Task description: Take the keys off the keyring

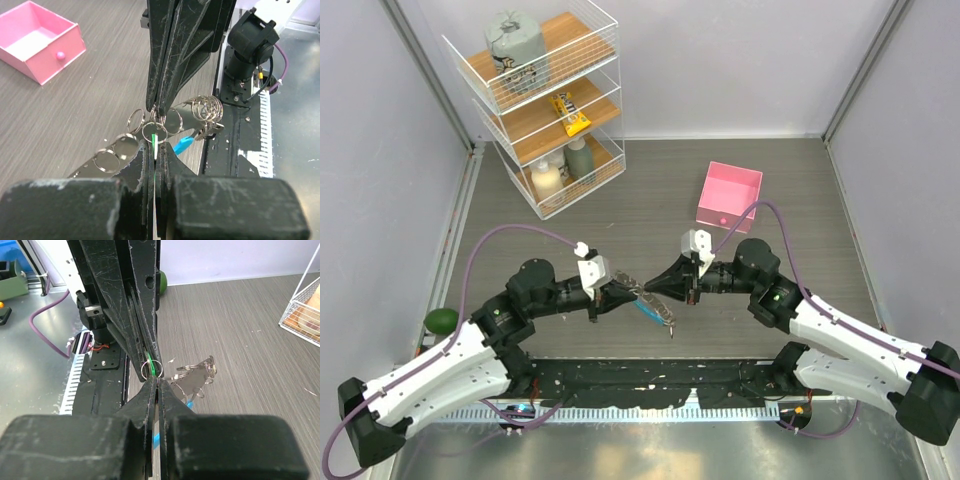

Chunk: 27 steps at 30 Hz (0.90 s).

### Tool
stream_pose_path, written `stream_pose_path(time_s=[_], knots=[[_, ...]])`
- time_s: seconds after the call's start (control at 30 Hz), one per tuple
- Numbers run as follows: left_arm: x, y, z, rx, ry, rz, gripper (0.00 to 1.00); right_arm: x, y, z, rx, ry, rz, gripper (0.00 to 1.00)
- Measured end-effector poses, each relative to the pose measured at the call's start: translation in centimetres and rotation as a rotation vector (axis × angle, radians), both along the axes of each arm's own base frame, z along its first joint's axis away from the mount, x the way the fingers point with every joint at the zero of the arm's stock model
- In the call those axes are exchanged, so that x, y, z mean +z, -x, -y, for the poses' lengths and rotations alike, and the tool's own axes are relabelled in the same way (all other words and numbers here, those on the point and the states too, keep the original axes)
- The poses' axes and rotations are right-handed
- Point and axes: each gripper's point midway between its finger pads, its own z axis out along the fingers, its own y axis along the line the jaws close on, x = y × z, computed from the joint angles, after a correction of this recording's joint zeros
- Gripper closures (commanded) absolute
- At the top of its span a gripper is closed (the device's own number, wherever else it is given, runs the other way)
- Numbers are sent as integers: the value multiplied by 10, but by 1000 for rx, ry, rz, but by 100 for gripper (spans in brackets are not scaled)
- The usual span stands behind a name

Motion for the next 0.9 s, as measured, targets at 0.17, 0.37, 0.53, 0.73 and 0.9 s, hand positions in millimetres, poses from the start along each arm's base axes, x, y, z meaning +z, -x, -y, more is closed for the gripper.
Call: stream_pose_path(time_s=[0.17,0.37,0.53,0.73,0.9], knots=[[-5,-3,-2,22,-67,-54,100,-3,-6,1,-30,10,7,76],[-14,-4,-6,50,-129,-99,100,-5,-11,1,-60,17,-2,71],[-18,-5,-8,60,-143,-106,100,-7,-15,2,-96,9,-28,54],[-17,-5,-8,59,-142,-106,100,-26,-10,6,-106,23,-124,38],[-17,-5,-8,57,-142,-103,100,-29,-9,6,-112,22,-177,40]])
